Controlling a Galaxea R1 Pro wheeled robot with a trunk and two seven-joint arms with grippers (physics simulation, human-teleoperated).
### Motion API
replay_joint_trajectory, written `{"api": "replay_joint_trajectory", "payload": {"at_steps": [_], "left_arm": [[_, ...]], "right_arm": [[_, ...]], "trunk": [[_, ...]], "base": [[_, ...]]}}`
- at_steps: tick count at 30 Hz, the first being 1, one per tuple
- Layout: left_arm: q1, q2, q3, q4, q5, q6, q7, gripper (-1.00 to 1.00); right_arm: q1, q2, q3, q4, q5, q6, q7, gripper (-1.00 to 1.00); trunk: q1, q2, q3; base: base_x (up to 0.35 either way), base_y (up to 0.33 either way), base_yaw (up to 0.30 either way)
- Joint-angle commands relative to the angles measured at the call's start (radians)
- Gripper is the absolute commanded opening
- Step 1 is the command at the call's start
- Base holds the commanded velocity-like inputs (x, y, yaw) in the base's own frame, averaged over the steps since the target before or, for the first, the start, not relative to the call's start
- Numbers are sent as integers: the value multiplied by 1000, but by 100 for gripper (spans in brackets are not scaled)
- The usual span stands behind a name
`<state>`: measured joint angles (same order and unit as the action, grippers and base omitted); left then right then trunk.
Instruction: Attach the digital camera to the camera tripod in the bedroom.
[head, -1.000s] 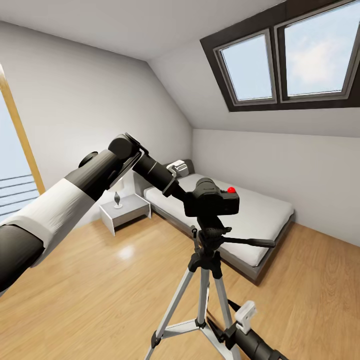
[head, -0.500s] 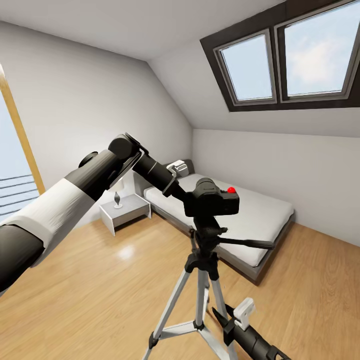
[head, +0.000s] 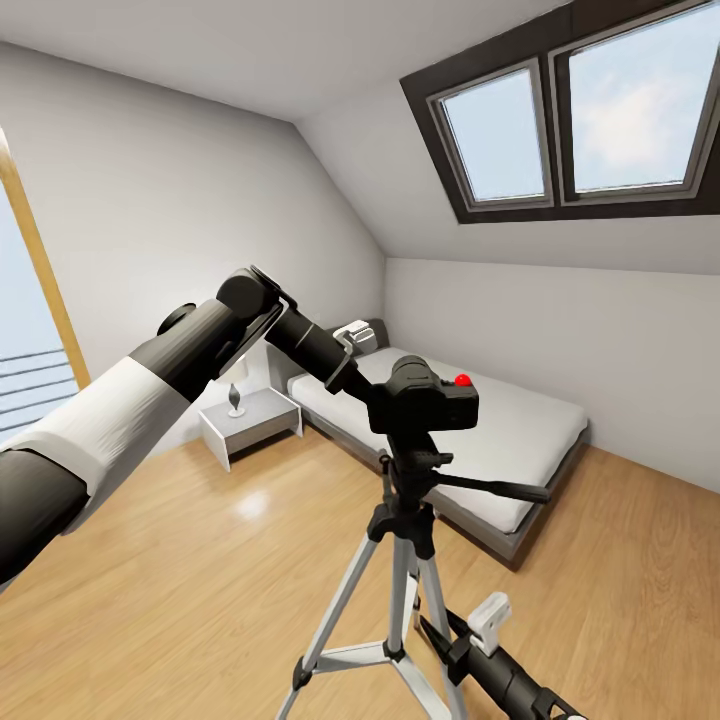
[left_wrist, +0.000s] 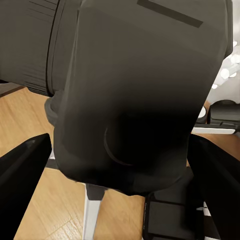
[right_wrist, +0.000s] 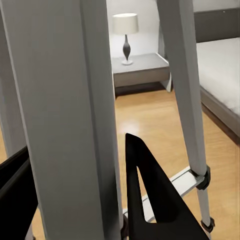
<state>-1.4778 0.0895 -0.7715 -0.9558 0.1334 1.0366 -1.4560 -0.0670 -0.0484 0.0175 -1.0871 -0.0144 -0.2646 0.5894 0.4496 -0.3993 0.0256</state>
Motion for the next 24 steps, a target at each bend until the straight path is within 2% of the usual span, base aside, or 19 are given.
{"api": "replay_joint_trajectory", "payload": {"at_steps": [1, 12, 15, 24], "left_arm": [[-1, 1, -3, 0, 6, 11, 0, -100], [-1, 6, -3, -1, 6, 11, 1, -100], [-1, 21, -2, -1, 6, 11, 1, -100], [-1, 32, -2, -3, 6, 11, -2, -100]], "right_arm": [[0, -1, 1, 1, -1, -2, 0, -100], [0, -1, 1, 1, -1, -3, -2, -100], [0, -1, 1, 2, -1, -4, -2, -100], [0, -1, 1, 9, -1, -5, -3, -100]], "trunk": [[0, -1, 0], [0, -1, 0], [0, -1, 0], [0, -1, 0]], "base": [[0, 0, 0], [0, 0, 0], [0, 0, 0], [0, 0, 0]]}}
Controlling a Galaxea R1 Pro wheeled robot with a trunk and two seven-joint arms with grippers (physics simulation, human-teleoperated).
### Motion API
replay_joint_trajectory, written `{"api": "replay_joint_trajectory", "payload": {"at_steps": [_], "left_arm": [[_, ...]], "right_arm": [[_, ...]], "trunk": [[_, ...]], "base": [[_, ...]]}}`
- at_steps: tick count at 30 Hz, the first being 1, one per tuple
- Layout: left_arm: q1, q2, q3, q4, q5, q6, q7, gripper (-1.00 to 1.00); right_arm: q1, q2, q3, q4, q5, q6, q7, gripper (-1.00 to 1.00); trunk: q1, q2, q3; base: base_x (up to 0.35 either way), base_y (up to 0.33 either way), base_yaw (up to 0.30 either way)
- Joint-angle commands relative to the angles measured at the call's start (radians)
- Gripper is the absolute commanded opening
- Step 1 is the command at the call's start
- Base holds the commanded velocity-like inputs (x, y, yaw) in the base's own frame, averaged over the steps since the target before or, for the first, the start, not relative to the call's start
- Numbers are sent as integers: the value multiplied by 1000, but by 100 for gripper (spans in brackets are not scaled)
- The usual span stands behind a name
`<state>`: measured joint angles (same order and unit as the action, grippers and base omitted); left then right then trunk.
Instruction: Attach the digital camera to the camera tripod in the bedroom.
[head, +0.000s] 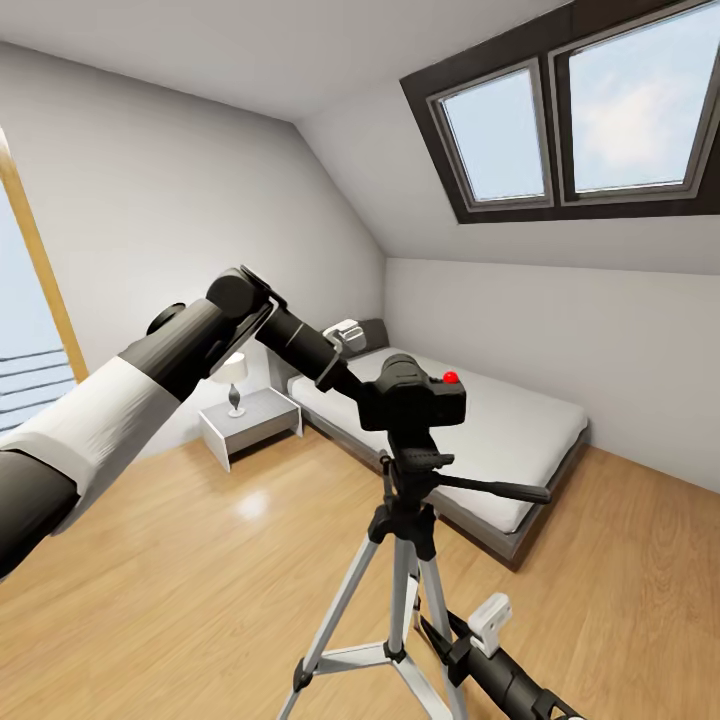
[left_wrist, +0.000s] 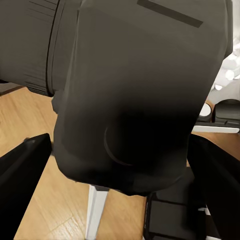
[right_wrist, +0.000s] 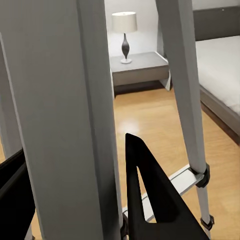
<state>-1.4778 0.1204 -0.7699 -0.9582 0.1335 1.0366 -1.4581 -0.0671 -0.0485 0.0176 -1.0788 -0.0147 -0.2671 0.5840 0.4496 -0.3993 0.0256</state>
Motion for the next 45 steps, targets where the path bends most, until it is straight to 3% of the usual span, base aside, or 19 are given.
{"api": "replay_joint_trajectory", "payload": {"at_steps": [1, 21, 26, 45], "left_arm": [[-1, 1, -3, 0, 6, 11, 0, -100], [-1, -8, -3, -1, 6, 11, -1, -100], [-1, -8, -3, -1, 6, 11, -1, -100], [-1, -1, -5, 1, 6, 11, -1, -100]], "right_arm": [[0, -1, 2, 1, -1, -3, 2, -100], [0, -1, 25, 5, 1, -3, -20, -100], [0, -1, 60, 5, 1, -2, -45, -100], [0, -1, 66, 5, 1, -3, -49, -100]], "trunk": [[0, -1, 0], [0, -1, 0], [0, -1, 0], [0, -1, 0]], "base": [[0, 0, 0], [0, 0, 0], [0, 0, 0], [0, 0, 0]]}}
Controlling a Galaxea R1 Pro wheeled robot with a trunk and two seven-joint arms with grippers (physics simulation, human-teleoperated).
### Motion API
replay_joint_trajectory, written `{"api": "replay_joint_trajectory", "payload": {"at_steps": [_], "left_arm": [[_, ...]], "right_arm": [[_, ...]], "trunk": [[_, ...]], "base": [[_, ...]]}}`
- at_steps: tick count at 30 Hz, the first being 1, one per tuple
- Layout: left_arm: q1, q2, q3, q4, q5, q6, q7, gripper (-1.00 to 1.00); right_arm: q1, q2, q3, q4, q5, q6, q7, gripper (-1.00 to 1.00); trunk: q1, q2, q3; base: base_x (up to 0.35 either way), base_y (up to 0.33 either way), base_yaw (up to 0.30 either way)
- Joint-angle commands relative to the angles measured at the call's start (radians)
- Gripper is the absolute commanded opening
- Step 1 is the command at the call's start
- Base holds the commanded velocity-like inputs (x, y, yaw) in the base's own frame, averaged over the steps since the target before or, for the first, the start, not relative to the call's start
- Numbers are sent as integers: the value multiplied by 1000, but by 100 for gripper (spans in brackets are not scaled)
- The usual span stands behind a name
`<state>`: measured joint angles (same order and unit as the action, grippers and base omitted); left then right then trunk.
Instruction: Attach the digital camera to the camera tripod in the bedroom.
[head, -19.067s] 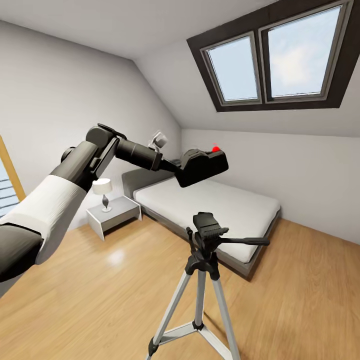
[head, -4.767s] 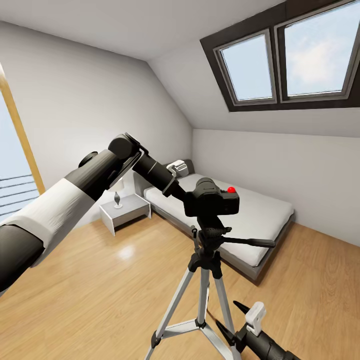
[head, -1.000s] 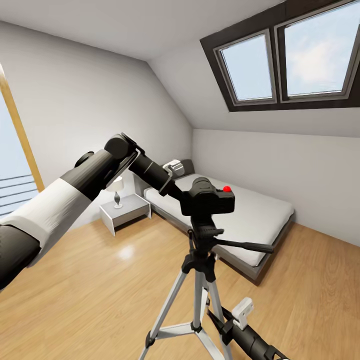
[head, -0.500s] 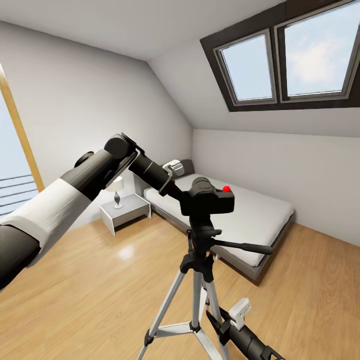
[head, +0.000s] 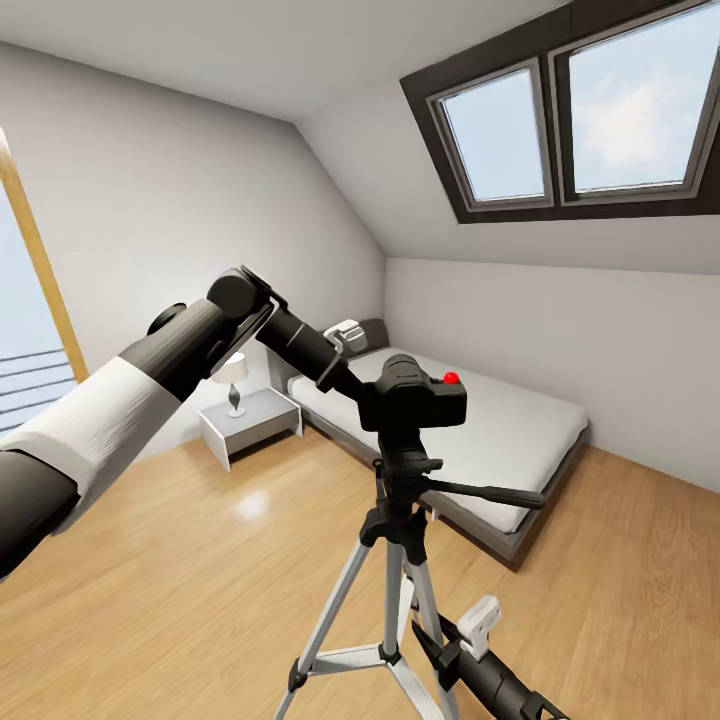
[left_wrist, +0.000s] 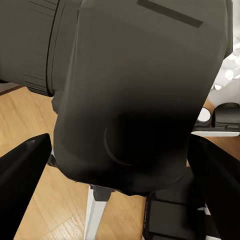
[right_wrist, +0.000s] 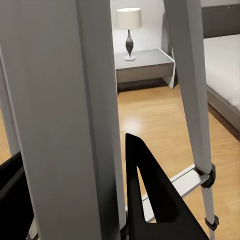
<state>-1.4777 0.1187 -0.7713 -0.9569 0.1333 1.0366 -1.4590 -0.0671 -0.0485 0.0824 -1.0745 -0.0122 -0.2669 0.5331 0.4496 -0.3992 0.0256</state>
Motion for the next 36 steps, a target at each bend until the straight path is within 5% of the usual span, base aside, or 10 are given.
{"api": "replay_joint_trajectory", "payload": {"at_steps": [1, 33, 34, 36], "left_arm": [[-1, 2, -3, 0, 6, 11, 0, -100], [-1, 10, -5, 1, 5, 11, 2, -100], [-1, 10, -5, 1, 6, 11, 2, 100], [-1, 12, -5, 1, 6, 11, 1, 100]], "right_arm": [[0, -1, 2, 1, -2, -3, 2, -100], [0, -1, 2, 1, 0, -5, 2, -100], [0, -1, 2, 1, 0, -5, 2, -100], [0, -1, 2, 1, 0, -5, 2, -100]], "trunk": [[0, -1, 0], [0, -1, 0], [0, -1, 0], [0, -1, 0]], "base": [[0, 0, 0], [0, 0, 0], [0, 0, 0], [0, 0, 0]]}}
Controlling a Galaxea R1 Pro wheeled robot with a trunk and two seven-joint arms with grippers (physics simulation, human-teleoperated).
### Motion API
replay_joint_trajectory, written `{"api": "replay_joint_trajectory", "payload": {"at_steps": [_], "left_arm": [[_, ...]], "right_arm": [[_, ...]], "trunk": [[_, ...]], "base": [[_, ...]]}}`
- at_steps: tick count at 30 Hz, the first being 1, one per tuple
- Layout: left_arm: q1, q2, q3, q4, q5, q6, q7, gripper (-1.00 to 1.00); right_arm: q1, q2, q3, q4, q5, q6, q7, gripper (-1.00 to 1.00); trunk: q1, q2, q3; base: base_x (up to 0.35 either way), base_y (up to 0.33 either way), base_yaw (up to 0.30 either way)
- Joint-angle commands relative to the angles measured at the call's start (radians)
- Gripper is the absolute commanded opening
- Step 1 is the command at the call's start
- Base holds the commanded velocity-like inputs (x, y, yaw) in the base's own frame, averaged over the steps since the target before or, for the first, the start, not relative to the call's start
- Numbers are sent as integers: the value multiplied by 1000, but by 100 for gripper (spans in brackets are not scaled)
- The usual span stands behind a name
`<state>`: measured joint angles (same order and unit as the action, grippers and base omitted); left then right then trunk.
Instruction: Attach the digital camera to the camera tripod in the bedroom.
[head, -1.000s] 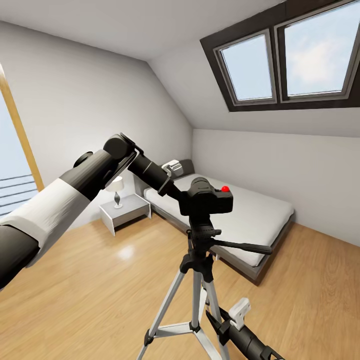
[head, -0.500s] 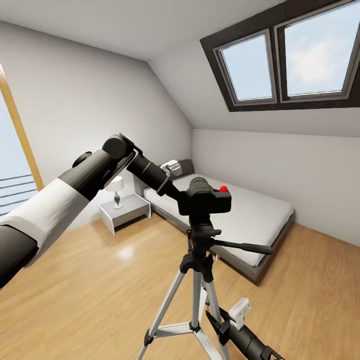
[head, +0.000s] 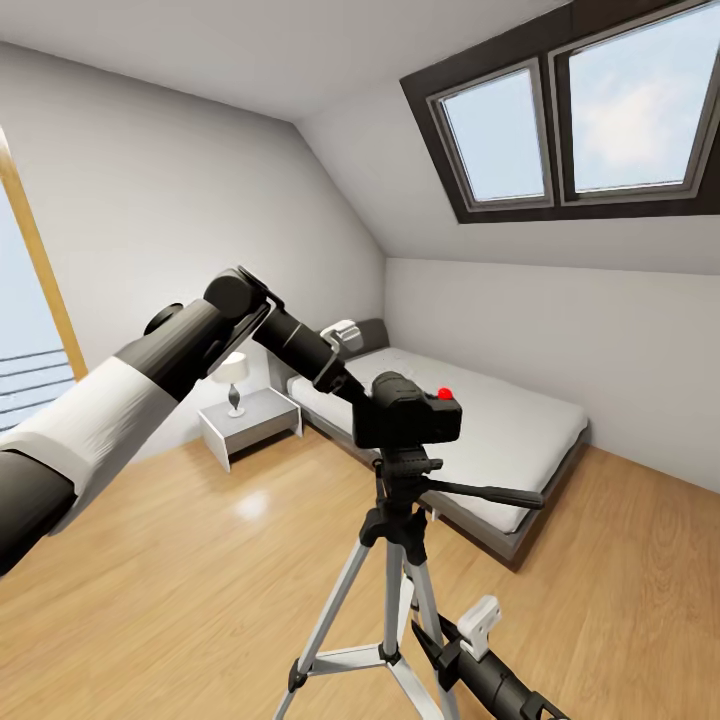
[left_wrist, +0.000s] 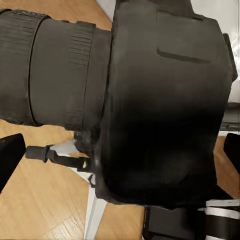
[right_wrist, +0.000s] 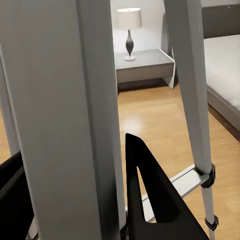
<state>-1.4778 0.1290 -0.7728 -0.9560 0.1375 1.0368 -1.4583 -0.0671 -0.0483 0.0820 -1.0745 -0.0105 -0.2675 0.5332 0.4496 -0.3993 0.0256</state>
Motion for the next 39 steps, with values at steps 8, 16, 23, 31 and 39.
{"api": "replay_joint_trajectory", "payload": {"at_steps": [8, 16, 23, 31, 39], "left_arm": [[-1, 7, -3, 0, 2, 10, 1, 100], [-1, 12, -3, 0, 2, 10, 1, 100], [-1, 76, -3, -3, 3, 10, -4, 100], [-1, 180, 0, -9, 6, 10, -54, 100], [-1, 300, 11, -11, 8, 10, -113, 100]], "right_arm": [[0, -1, 4, 1, -2, -4, 2, -100], [0, -1, 4, 1, -2, -5, 2, -100], [0, -1, 4, 1, -2, -5, 2, -100], [0, -1, 4, 2, -2, -5, 2, -100], [0, -1, 4, 2, -2, -5, 2, -100]], "trunk": [[0, -1, 0], [0, -1, 0], [0, -1, 0], [0, -1, 0], [0, -1, 0]], "base": [[0, 0, 0], [0, 0, 0], [0, 0, 0], [0, 0, 0], [0, 0, 0]]}}
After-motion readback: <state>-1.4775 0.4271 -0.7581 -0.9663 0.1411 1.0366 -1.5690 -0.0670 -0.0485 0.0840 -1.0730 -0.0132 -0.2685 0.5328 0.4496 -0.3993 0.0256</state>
